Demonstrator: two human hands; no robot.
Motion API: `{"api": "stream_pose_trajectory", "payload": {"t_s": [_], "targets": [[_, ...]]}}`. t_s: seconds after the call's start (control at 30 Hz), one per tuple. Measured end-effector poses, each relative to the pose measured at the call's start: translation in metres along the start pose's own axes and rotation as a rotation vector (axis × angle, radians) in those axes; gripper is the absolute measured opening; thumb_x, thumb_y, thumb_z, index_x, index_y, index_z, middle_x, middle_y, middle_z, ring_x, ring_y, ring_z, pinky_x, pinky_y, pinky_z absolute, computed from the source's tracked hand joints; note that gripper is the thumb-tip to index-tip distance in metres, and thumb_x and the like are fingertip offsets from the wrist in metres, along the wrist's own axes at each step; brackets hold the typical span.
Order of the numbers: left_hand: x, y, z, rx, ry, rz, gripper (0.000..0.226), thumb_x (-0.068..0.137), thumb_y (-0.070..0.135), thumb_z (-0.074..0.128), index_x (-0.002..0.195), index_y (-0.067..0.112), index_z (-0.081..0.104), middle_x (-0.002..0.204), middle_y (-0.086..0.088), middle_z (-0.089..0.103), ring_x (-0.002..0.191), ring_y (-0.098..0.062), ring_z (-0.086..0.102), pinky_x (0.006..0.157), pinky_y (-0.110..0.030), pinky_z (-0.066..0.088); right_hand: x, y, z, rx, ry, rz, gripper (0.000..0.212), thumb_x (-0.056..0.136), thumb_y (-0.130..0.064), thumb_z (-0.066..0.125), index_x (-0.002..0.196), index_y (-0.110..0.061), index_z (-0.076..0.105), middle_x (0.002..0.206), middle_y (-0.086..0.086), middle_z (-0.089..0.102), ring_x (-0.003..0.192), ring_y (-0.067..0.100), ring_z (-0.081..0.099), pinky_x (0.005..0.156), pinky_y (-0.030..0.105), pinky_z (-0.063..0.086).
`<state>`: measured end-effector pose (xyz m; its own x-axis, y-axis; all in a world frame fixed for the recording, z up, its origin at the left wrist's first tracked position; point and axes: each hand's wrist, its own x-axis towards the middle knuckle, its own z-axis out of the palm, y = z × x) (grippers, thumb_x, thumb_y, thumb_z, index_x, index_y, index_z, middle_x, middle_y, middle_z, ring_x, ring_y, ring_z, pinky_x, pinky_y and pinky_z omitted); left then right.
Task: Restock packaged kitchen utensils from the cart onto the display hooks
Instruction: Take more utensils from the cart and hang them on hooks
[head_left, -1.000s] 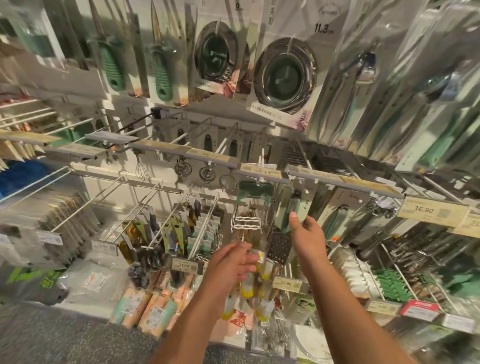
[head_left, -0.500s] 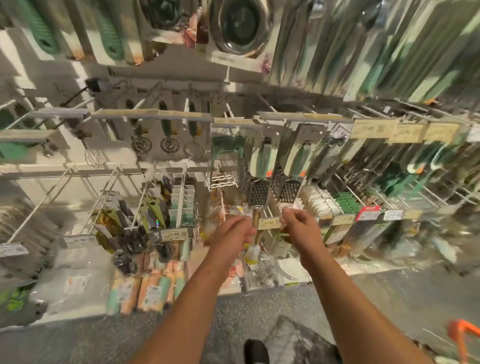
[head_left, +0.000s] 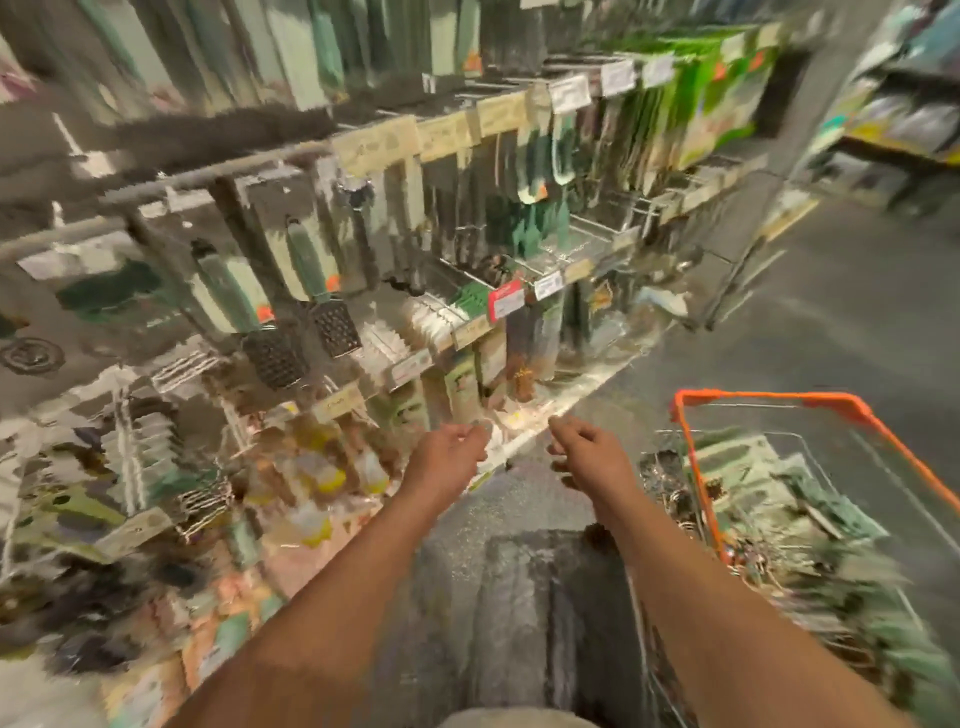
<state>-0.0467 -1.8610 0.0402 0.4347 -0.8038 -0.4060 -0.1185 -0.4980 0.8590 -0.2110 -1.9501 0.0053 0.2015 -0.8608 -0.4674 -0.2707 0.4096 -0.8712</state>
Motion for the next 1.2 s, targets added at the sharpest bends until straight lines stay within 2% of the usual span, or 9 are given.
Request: {"api": "stream_pose_trajectory", "payload": {"t_s": [0.13,0.37,0.47,0.57,0.7,0.87,1.0,1.07,1.2], "targets": [[0.020,0.028,0.098,0.165,-0.161,-0.002,0.033,0.092,0.058,0.061,0.099,0.027,0.069,0.098,-0.002,0.076,0.093,-0.023,0.071,0.095,-0.044,0.057,0.013,0.031,-0.095,0.133,0.177,0.071,0.030,0.098,-0.041,0.066,0.098,-0.011,0.069,0.082,0.006,0.062,0.063,0.015,0.054,0.058,0.027,0.040],[0.030,0.045,0.254,0.359,-0.433,0.038,0.021,0.102,0.045,0.056,0.095,0.028,0.065,0.103,-0.007,0.073,0.086,-0.021,0.067,0.081,-0.035,0.051,0.014,0.107,-0.225,0.254,0.448,0.247,0.041,0.101,-0.039,0.064,0.106,0.002,0.069,0.106,0.021,0.072,0.098,0.034,0.069,0.068,0.033,0.052],[0.034,0.034,0.308,0.470,-0.525,0.045,0.028,0.103,0.041,0.057,0.102,0.017,0.070,0.103,-0.012,0.074,0.091,-0.027,0.069,0.089,-0.039,0.055,0.010,0.149,-0.258,0.272,0.515,0.332,0.051,0.102,-0.043,0.060,0.116,0.005,0.066,0.094,0.015,0.069,0.081,0.029,0.065,0.063,0.028,0.044],[0.036,0.028,0.349,0.568,-0.589,0.067,0.030,0.102,0.038,0.059,0.093,0.013,0.074,0.094,-0.013,0.076,0.086,-0.025,0.067,0.075,-0.030,0.051,0.001,0.183,-0.277,0.361,0.582,0.417,0.053,0.102,-0.044,0.060,0.137,-0.005,0.061,0.116,0.004,0.065,0.100,0.025,0.062,0.088,0.034,0.047],[0.047,0.024,0.394,0.681,-0.666,0.114,0.028,0.096,0.041,0.062,0.083,0.019,0.073,0.083,-0.005,0.075,0.070,-0.012,0.069,0.066,-0.025,0.049,-0.006,0.211,-0.292,0.452,0.710,0.509,0.058,0.101,-0.044,0.062,0.132,0.005,0.062,0.140,0.023,0.060,0.125,0.039,0.059,0.107,0.043,0.045],[0.079,0.020,0.436,0.835,-0.848,0.145,0.026,0.101,0.042,0.058,0.095,0.022,0.073,0.093,-0.003,0.076,0.091,-0.025,0.070,0.081,-0.035,0.053,-0.001,0.229,-0.293,0.562,0.836,0.653,0.051,0.104,-0.038,0.059,0.127,0.007,0.062,0.134,0.024,0.059,0.124,0.039,0.058,0.106,0.042,0.044],[0.109,0.016,0.456,0.914,-1.000,0.172,0.024,0.100,0.043,0.057,0.104,0.024,0.071,0.096,-0.003,0.074,0.089,-0.023,0.068,0.091,-0.043,0.056,0.007,0.230,-0.284,0.631,0.937,0.746,0.033,0.103,-0.045,0.055,0.096,-0.015,0.065,0.095,0.015,0.062,0.085,0.025,0.060,0.080,0.035,0.046],[0.118,0.017,0.460,0.961,-1.107,0.163,0.025,0.103,0.037,0.054,0.102,0.017,0.070,0.097,-0.008,0.073,0.087,-0.023,0.066,0.089,-0.037,0.054,0.009,0.229,-0.275,0.655,0.989,0.789,0.039,0.103,-0.044,0.055,0.107,-0.008,0.068,0.109,0.018,0.065,0.091,0.027,0.062,0.074,0.032,0.044],[0.128,0.015,0.476,1.014,-1.279,0.142,0.023,0.104,0.031,0.056,0.112,0.014,0.069,0.092,-0.006,0.073,0.075,-0.017,0.064,0.075,-0.034,0.058,0.010,0.235,-0.257,0.734,1.081,0.869,0.041,0.103,-0.044,0.057,0.132,-0.014,0.061,0.129,0.003,0.064,0.107,0.020,0.058,0.097,0.038,0.046]]}}
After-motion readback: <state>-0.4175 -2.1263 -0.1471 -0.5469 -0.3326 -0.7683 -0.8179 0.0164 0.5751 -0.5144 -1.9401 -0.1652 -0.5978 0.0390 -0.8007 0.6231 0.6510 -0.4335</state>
